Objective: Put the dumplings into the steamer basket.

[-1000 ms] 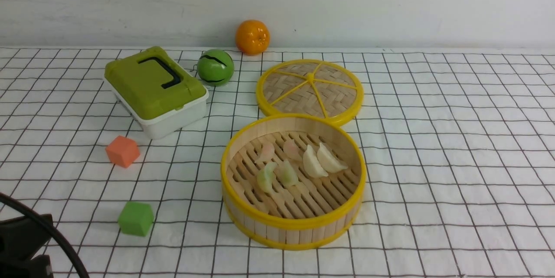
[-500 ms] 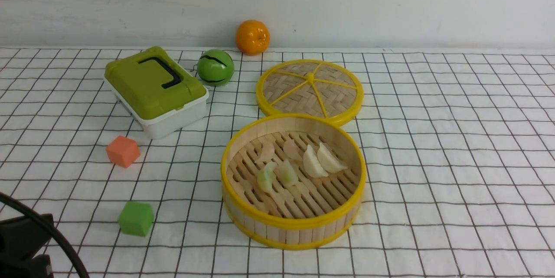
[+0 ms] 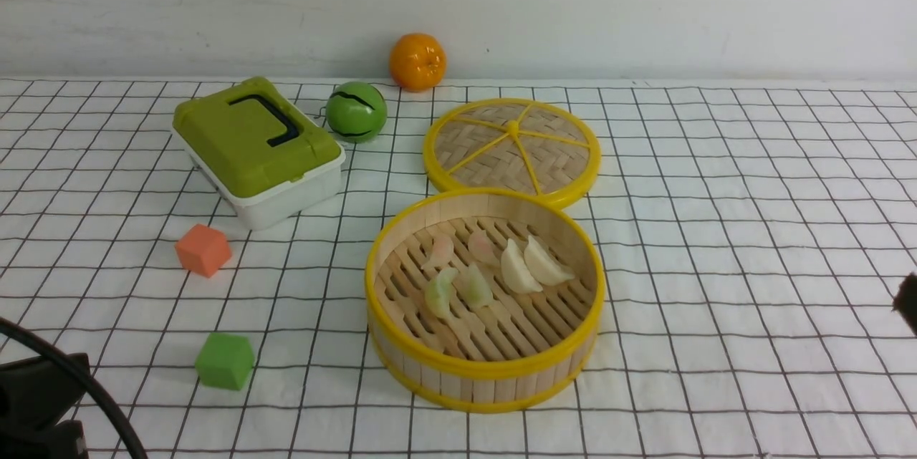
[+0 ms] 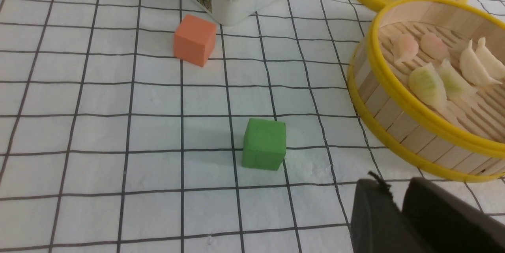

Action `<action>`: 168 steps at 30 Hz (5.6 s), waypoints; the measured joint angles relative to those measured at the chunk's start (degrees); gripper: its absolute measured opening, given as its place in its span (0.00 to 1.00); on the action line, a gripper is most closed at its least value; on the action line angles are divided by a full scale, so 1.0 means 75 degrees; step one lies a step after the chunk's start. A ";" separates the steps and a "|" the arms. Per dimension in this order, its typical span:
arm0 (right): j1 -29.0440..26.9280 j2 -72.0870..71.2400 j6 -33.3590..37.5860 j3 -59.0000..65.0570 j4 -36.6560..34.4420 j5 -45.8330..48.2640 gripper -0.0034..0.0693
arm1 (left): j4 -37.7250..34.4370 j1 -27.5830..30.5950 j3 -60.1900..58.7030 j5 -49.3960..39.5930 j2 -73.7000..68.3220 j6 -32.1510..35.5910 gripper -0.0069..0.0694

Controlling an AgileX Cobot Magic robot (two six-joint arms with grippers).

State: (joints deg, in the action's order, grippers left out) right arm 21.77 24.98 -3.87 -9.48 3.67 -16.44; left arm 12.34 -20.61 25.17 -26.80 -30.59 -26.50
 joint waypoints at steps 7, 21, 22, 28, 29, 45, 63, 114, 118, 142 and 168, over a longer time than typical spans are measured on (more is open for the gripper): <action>0.0000 0.0000 -0.0645 0.0720 0.0043 -0.0275 0.04 | 0.0000 0.0000 0.0000 0.0000 0.0000 0.0000 0.24; -0.0516 -0.0632 0.0873 0.1467 -0.1782 -0.0962 0.04 | 0.0000 0.0000 0.0000 -0.0024 0.0000 0.0000 0.26; -0.0735 -0.0867 0.1290 0.1467 -0.1867 -0.0971 0.04 | 0.0007 0.0000 0.0000 -0.0024 0.0000 0.0000 0.26; -0.1906 -0.2488 0.2211 0.1467 -0.1920 -0.0085 0.04 | 0.0008 0.0000 0.0000 -0.0024 0.0000 0.0000 0.26; -0.2305 -0.3055 0.2177 0.1467 -0.1892 0.0637 0.04 | 0.0008 0.0000 0.0000 -0.0024 0.0000 0.0000 0.27; -0.3357 -0.3408 -0.0583 0.1408 -0.0686 0.5151 0.04 | 0.0008 0.0000 0.0000 -0.0091 0.0006 0.0000 0.28; -0.3357 -0.3415 -0.0599 0.1405 -0.0757 0.5178 0.05 | 0.0008 0.0000 0.0000 -0.0141 -0.0024 0.0000 0.31; -0.3357 -0.3415 -0.0599 0.1399 -0.0749 0.5202 0.10 | -0.2014 0.2144 -0.3581 0.0665 0.4149 0.2189 0.07; -0.3357 -0.3415 -0.0599 0.1399 -0.0749 0.5202 0.11 | -0.1978 0.2144 -0.3581 0.0665 0.4149 0.2189 0.07; -0.3357 -0.3415 -0.0607 0.1399 -0.0775 0.5202 0.15 | -0.1937 0.2144 -0.3581 0.0665 0.4149 0.2189 0.07; -0.3357 -0.3415 -0.0607 0.1399 -0.0775 0.5202 0.20 | -0.1935 0.2144 -0.3581 0.0665 0.4149 0.2189 0.07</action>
State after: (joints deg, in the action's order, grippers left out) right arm -3.41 -0.63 -8.43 1.02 -2.14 22.57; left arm -2.18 -4.54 -1.69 -21.82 0.53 -10.08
